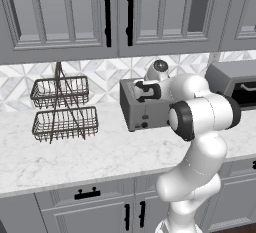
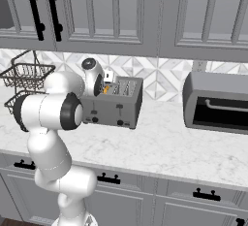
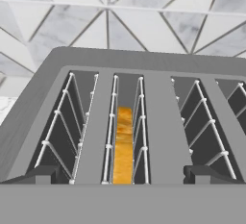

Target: Start the toaster. Once the lever pops up, take the bread to the plate on the dining counter.

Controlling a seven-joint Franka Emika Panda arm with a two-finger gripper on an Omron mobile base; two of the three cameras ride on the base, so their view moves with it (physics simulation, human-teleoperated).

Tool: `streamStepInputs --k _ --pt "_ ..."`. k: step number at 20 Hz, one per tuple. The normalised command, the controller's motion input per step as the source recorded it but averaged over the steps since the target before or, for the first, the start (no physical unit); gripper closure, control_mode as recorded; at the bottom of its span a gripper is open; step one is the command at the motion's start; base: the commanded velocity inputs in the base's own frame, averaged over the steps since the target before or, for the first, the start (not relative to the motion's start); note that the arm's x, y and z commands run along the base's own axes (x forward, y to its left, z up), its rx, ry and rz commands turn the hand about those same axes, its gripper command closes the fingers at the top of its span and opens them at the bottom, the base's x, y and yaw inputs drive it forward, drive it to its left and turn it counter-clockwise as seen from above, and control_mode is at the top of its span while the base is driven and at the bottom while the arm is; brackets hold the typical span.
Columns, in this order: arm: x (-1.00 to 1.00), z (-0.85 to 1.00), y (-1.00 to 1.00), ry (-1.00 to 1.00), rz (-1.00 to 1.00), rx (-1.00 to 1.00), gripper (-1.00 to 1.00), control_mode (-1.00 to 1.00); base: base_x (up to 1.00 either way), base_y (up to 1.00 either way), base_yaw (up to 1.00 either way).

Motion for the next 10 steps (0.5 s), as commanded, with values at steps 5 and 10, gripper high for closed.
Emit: streamStepInputs --k 5,10 --pt "0.0 0.0 0.0 0.0 0.0 0.0 -1.0 -1.0 0.0 0.0 0.0" --pt "0.0 0.0 0.0 0.0 0.0 0.0 -1.0 -1.0 0.0 0.0 0.0"
